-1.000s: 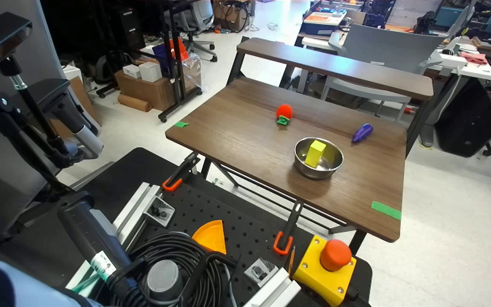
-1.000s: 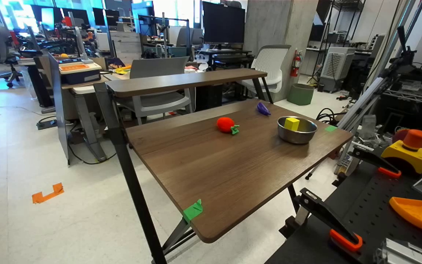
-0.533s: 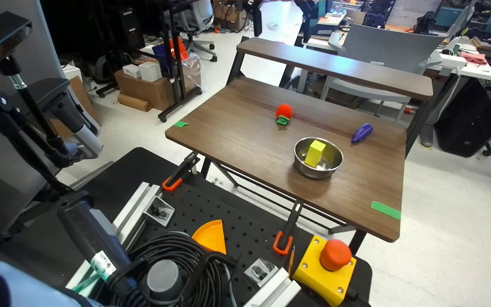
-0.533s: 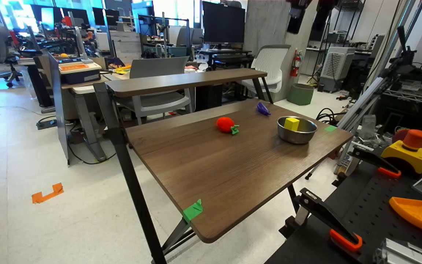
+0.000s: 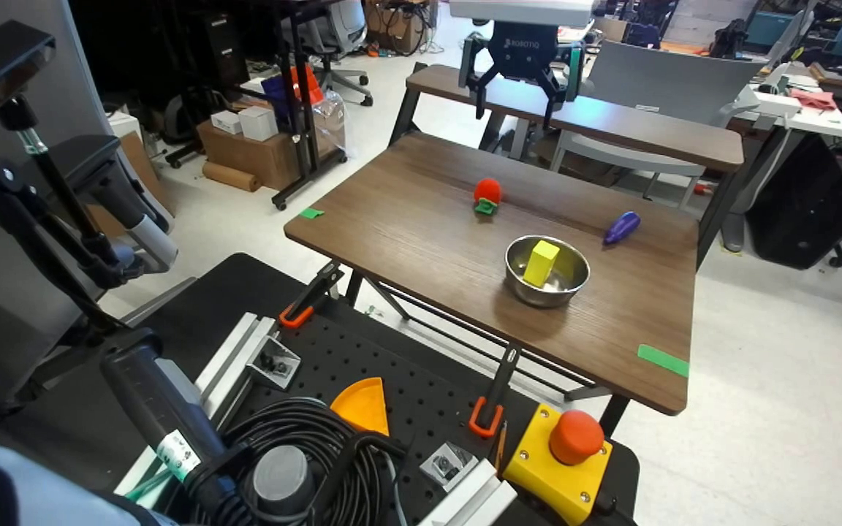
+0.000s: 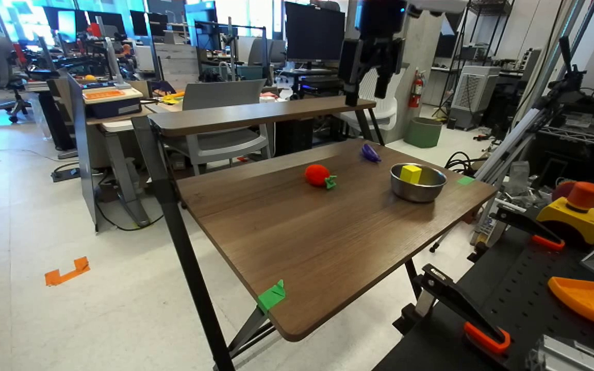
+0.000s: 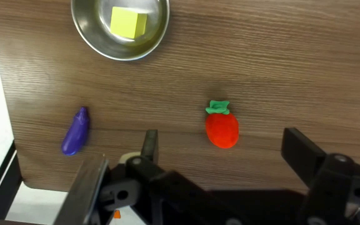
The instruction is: Move the orange object forward
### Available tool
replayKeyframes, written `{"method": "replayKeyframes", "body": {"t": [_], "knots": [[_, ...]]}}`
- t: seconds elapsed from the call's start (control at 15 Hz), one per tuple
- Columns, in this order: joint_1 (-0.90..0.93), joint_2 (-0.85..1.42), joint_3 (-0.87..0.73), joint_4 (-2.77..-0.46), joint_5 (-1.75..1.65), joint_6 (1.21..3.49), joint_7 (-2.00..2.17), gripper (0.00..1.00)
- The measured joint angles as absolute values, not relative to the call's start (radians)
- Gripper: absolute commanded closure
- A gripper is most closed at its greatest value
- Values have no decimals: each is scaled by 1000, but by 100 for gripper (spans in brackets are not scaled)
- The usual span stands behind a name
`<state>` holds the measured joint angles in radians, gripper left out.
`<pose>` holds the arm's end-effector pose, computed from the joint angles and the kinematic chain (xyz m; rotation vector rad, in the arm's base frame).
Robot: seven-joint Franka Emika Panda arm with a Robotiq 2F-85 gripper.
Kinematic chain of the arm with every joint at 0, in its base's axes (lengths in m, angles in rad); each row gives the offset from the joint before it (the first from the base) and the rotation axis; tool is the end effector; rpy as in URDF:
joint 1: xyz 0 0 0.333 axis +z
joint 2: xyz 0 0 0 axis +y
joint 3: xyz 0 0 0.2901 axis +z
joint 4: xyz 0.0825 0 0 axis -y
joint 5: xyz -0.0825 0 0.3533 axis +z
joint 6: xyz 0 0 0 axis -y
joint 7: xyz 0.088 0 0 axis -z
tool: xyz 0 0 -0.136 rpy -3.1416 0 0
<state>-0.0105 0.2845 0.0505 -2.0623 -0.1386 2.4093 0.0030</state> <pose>0.5668 0.0189 0.2698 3.0527 0.2060 0.0996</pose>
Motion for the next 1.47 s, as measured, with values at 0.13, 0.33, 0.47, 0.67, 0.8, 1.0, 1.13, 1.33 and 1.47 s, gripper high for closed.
{"method": "replayKeyframes", "body": {"t": [0.13, 0.33, 0.47, 0.67, 0.8, 1.0, 1.13, 1.33, 1.47], "knots": [[1, 385, 51, -1963, -138, 2376, -1, 0], [12, 509, 50, -1839, -138, 2320, -4, 0], [18, 579, 50, -1768, -138, 2285, -4, 0], [26, 674, 50, -1672, -138, 2239, -4, 0], [33, 732, 50, -1610, -138, 2209, -4, 0], [45, 811, 46, -1522, -138, 2174, -2, 0], [56, 860, 38, -1467, -138, 2152, 1, 25], [67, 927, 29, -1382, -138, 2104, 6, 42], [70, 966, 28, -1328, -138, 2069, 7, 58]]}}
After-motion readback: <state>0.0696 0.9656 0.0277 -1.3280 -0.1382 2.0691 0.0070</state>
